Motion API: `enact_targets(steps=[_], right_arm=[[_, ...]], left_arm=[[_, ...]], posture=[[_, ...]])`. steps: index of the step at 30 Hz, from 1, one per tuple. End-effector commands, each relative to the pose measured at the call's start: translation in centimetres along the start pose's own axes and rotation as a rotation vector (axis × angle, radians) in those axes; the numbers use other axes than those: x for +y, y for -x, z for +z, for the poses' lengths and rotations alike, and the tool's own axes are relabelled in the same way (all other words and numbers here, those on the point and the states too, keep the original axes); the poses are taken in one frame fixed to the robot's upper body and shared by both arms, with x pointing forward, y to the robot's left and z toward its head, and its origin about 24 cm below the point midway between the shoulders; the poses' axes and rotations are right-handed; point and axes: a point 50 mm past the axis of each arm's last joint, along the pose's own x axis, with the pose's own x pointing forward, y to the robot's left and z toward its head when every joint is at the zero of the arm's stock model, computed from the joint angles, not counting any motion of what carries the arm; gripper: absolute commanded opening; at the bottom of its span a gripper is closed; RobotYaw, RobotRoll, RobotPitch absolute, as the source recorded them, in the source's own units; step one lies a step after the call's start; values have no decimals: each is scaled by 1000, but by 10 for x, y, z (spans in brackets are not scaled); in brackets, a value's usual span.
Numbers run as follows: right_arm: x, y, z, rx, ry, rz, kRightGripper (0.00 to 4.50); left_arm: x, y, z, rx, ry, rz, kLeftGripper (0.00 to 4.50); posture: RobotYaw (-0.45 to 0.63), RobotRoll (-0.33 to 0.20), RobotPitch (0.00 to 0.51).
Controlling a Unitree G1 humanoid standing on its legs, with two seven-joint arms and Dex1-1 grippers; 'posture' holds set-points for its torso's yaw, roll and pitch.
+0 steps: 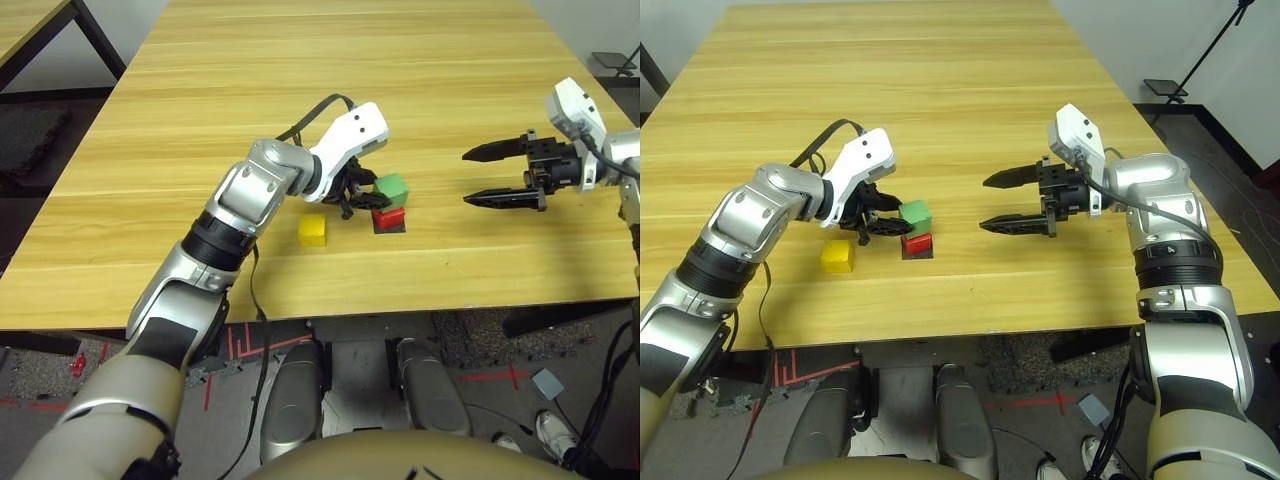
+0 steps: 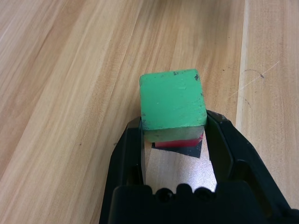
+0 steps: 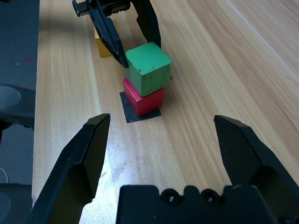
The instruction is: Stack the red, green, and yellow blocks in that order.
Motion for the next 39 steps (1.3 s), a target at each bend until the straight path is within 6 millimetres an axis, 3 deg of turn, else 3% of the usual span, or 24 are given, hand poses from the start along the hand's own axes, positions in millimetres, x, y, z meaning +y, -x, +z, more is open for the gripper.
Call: enact_targets(steps=[1, 18, 39], right_arm=[[2, 3, -1, -19, -4, -11, 4500], [-1, 3, -4, -16, -16, -24, 4500], [-3, -1, -2, -25, -23, -24, 4500]], left_arm=[[-5, -1, -2, 10, -1, -20, 1993], [-12, -2, -3, -5, -9, -39, 1992], [-1, 2, -4, -30, -36, 2, 1993]], posture=[[137, 46, 146], [145, 41, 147], [155, 36, 144]])
